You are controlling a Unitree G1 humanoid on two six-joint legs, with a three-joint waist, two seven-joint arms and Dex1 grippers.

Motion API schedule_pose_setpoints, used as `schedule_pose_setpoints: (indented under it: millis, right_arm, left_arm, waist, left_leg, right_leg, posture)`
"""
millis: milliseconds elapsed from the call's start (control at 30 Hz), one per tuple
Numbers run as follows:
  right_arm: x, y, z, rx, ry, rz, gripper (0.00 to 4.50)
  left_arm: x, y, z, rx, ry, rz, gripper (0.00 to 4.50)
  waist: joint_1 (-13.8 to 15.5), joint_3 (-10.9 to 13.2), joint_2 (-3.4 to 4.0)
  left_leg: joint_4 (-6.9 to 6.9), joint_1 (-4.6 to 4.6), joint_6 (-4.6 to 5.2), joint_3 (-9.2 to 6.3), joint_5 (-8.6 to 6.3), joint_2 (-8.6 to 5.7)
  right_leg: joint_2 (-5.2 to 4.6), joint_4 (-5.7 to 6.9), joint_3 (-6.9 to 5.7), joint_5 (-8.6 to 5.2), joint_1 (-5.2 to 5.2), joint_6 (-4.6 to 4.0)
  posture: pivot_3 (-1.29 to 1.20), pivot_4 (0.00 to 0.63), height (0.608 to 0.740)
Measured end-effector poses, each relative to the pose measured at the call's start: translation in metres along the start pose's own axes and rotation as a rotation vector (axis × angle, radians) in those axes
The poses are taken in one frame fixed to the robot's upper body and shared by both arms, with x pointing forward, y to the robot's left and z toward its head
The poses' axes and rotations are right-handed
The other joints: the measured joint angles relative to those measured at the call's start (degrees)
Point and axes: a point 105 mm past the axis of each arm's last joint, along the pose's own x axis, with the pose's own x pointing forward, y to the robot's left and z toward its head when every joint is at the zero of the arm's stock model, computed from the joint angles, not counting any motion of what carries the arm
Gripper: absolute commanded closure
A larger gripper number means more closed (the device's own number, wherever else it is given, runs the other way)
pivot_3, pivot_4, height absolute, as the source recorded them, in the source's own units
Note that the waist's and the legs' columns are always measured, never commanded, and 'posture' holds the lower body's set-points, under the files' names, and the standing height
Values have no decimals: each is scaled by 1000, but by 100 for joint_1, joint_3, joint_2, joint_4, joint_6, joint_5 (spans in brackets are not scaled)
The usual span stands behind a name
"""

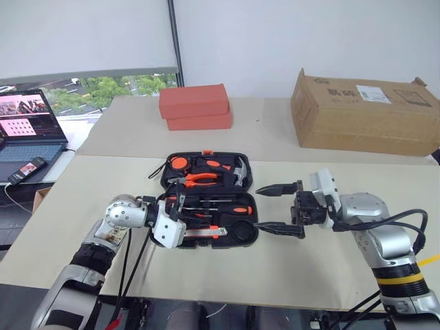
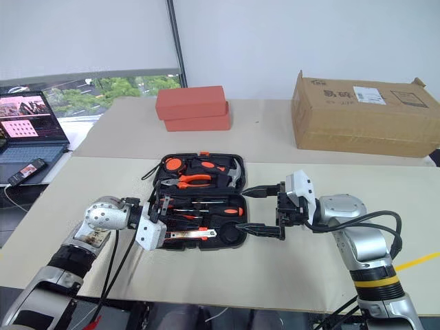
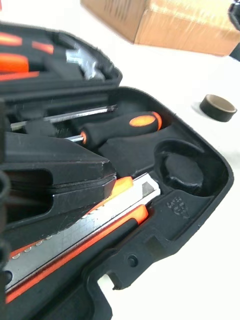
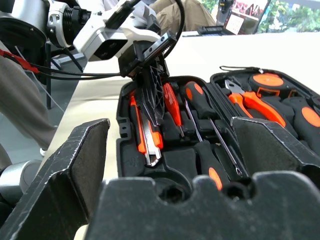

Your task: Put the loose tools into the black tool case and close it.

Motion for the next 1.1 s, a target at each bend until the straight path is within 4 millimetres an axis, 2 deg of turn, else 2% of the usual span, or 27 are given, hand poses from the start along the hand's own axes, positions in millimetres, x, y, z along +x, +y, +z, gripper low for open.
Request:
schedule_pose_setpoints:
  millis: [100, 233, 333, 400, 567, 733, 800, 933, 1100]
  right_arm:
    - [0, 0, 0, 1, 0, -1, 0]
    - [-1, 1, -2, 7, 2, -3, 0]
    - [0, 1, -2, 5, 3, -5, 0]
    - [0, 1, -2, 4, 3, -6, 0]
    - [0, 0, -2, 1, 7, -8, 0]
    - [0, 0, -2, 1, 4, -8, 0]
    - [0, 0, -2, 2, 3, -10, 0]
    - [0, -1, -2, 2, 3, -18, 0]
    - [0, -1, -3, 3, 3, -23, 0]
  left_arm:
    - [0, -5, -4, -5, 10, 21, 4465]
    - [-5, -2, -12, -220, 2, 143, 4465]
    - [-5, 0, -10, -446, -77, 198, 4465]
    - [-5, -1, -5, -523, -126, 184, 4465]
    - [-4, 1, 9, -677, -243, 137, 4465]
    - [-7, 4, 19, -707, -303, 94, 4465]
    - [-8, 0, 21, -704, -305, 56, 4465]
    - [-9, -19, 24, -682, -271, -80, 4465]
    - [-7, -22, 23, -661, -242, -114, 4465]
  waist:
    - [-22, -15, 25]
    - [-34, -23, 39]
    - [-36, -24, 38]
    - [-44, -22, -7]
    - [-55, -21, -23]
    - [-49, -11, -40]
    - [-49, -7, -46]
    - [-48, -6, -48]
    - [-46, -6, -48]
  left_leg:
    - [-2, 28, -37, 1, -21, 0]
    - [-4, 29, -29, 0, -16, 2]
    - [-3, -21, 15, 4, 3, -2]
    - [3, -72, 25, 8, -5, -6]
    - [4, -137, -9, 24, 10, -22]
    - [4, -134, -4, 17, 6, -25]
    - [3, -131, 28, 11, -15, -23]
    - [4, -123, 24, 8, -10, -15]
    - [4, -120, 23, 7, -9, -12]
  right_leg:
    - [-10, 0, 4, 4, 0, 8]
    - [-6, 0, 5, 4, -2, 9]
    - [-2, -4, 8, 0, -17, 15]
    - [8, -7, 4, 24, -55, -22]
    - [9, -20, -2, 21, -108, -11]
    - [6, -45, -5, 17, -103, -4]
    - [6, -39, -6, 17, -102, -5]
    - [10, -31, -5, 17, -102, -5]
    - [13, -24, -1, 28, -102, -24]
  posture:
    - [0, 150, 711]
    - [0, 150, 711]
    - [0, 150, 711]
    - [0, 150, 711]
    - [0, 150, 711]
    - [0, 150, 711]
    - [0, 150, 711]
    - [0, 150, 711]
    - [0, 150, 711]
